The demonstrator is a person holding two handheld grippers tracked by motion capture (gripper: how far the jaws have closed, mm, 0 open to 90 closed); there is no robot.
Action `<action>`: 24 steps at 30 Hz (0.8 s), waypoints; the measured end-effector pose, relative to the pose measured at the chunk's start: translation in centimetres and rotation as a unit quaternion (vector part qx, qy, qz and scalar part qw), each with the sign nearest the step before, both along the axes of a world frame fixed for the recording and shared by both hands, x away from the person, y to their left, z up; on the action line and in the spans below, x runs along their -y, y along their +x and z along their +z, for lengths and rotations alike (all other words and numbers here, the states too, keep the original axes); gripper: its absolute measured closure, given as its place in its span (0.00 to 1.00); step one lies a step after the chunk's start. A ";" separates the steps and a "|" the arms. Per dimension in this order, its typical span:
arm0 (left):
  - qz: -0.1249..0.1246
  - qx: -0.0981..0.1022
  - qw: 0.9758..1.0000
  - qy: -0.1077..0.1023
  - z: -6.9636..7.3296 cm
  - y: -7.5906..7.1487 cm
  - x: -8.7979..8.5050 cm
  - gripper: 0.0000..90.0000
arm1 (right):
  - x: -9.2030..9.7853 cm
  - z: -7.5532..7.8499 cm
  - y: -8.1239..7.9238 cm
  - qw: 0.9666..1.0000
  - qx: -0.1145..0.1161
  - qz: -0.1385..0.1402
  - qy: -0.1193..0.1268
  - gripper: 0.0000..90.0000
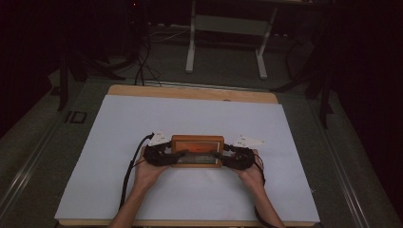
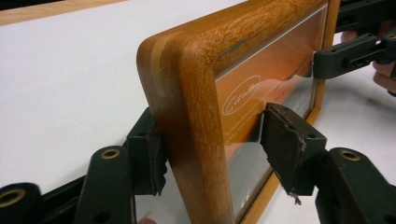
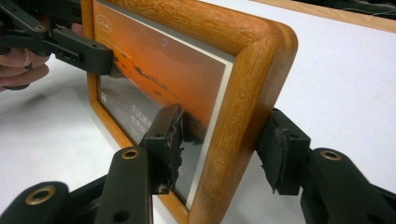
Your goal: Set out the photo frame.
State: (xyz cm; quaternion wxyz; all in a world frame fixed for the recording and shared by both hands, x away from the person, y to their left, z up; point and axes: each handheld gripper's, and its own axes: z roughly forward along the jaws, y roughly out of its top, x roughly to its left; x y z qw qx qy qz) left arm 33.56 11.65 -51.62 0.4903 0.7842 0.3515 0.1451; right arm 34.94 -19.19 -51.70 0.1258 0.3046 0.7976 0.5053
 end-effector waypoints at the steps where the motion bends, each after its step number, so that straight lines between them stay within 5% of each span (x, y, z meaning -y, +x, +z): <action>1: 0.001 0.002 1.000 0.002 0.0 0.0 0.0 0.47 | 0.0 0.0 0.0 1.000 0.000 0.000 0.000 0.58; 7: 0.012 0.000 1.000 0.014 0.2 -0.3 -0.6 0.44 | 0.2 -0.1 -0.2 1.000 0.001 -0.002 -0.001 0.60; 15: 0.018 0.004 0.999 0.031 0.6 -0.9 -1.4 0.53 | 0.5 -0.2 -0.5 1.000 0.002 -0.005 -0.005 0.63; 24: 0.020 0.005 0.999 0.032 0.6 -0.9 -1.3 0.57 | 0.5 -0.2 -0.7 1.000 0.003 -0.005 -0.006 0.65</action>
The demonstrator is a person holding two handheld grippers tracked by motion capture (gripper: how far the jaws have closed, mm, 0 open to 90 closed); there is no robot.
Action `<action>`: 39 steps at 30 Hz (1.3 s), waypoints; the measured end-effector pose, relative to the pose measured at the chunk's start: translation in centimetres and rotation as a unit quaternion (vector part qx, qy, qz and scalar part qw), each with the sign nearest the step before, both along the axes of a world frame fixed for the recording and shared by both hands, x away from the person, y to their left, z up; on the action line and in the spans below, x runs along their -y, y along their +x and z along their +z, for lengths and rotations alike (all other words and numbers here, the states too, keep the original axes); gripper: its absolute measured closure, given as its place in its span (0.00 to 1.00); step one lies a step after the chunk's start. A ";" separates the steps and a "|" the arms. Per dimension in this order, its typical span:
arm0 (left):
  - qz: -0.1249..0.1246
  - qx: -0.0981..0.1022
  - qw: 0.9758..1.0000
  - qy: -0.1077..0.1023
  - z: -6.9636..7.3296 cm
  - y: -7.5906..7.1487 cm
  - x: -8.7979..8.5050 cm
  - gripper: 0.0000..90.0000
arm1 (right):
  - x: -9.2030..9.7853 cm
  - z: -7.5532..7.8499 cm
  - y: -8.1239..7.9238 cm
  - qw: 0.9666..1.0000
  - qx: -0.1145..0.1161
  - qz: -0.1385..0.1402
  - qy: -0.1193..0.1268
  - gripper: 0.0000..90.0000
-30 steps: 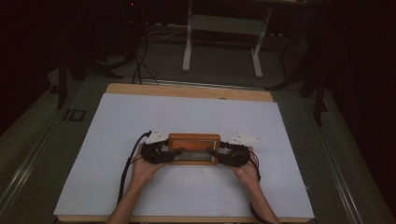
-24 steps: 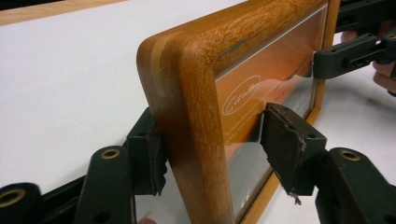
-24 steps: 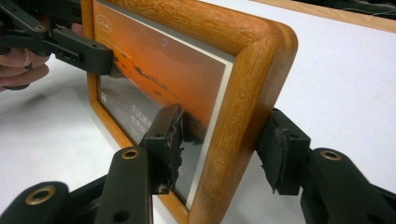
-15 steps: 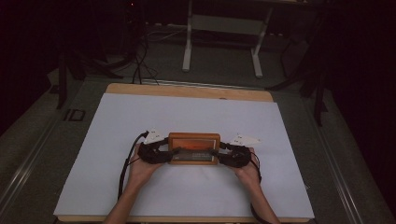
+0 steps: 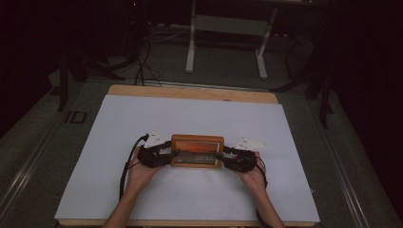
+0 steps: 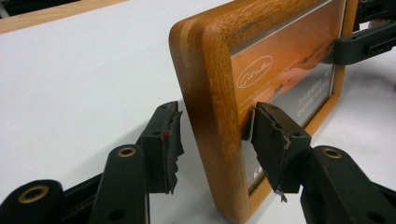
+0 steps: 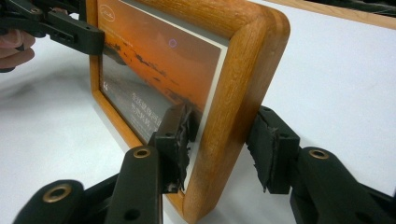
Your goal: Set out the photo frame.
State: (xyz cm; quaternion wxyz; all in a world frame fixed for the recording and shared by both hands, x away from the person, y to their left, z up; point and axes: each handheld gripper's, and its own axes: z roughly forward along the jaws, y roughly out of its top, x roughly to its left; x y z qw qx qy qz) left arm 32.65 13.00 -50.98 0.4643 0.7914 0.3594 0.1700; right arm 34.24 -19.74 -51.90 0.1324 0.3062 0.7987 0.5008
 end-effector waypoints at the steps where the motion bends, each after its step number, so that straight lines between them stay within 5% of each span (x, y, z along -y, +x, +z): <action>1: 0.000 -0.001 1.000 0.000 0.0 0.0 0.0 0.57 | 0.0 0.0 0.0 1.000 0.000 0.000 0.000 0.65; 24: -0.003 -0.016 1.000 -0.007 0.3 -0.7 -1.0 0.53 | 0.7 0.9 -0.4 1.000 -0.003 0.014 -0.015 0.58; 39: 0.013 -0.030 0.999 -0.012 0.9 -1.3 -3.3 0.51 | 3.5 2.0 -0.5 1.000 -0.016 0.006 -0.020 0.56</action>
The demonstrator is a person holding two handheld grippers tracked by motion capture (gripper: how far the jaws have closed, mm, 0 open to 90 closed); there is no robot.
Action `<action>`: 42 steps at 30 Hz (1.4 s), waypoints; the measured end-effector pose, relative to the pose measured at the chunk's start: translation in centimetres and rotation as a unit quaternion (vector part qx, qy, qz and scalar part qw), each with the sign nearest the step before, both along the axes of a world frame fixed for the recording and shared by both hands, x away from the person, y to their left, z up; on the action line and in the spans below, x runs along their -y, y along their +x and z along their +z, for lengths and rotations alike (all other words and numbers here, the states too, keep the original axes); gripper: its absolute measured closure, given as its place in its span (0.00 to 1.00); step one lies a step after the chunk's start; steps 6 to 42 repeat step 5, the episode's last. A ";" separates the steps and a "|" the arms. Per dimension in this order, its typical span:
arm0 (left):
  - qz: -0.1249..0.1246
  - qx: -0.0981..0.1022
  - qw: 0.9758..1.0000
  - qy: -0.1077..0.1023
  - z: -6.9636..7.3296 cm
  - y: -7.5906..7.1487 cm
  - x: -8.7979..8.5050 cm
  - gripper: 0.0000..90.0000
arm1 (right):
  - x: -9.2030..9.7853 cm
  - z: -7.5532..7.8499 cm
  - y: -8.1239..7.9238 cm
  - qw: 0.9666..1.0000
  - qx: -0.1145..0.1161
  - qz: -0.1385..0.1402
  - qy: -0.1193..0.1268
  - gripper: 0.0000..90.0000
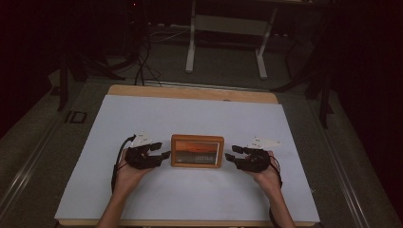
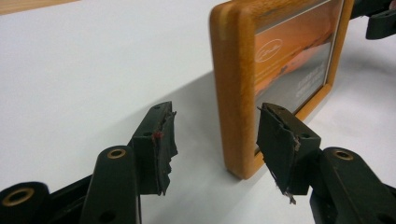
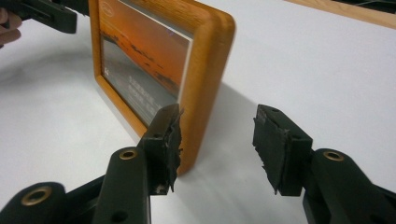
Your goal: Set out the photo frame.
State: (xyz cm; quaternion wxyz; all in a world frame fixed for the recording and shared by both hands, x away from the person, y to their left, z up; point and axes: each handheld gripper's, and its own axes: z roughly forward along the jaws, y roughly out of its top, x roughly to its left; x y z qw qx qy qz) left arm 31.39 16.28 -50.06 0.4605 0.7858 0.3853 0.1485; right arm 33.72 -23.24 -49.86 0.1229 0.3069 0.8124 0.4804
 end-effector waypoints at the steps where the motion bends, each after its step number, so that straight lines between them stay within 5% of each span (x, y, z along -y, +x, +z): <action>1: 0.001 -0.001 1.000 0.001 0.0 0.0 -0.2 0.51 | 0.2 0.0 0.0 1.000 -0.001 -0.001 -0.001 0.56; 5: 0.004 -0.003 1.000 0.016 0.2 0.0 -1.0 0.50 | 1.1 0.1 0.1 1.000 -0.006 -0.007 -0.010 0.56; 42: 0.004 -0.003 1.000 0.016 0.2 0.0 -1.0 0.50 | 1.1 0.1 0.1 1.000 -0.006 -0.007 -0.010 0.56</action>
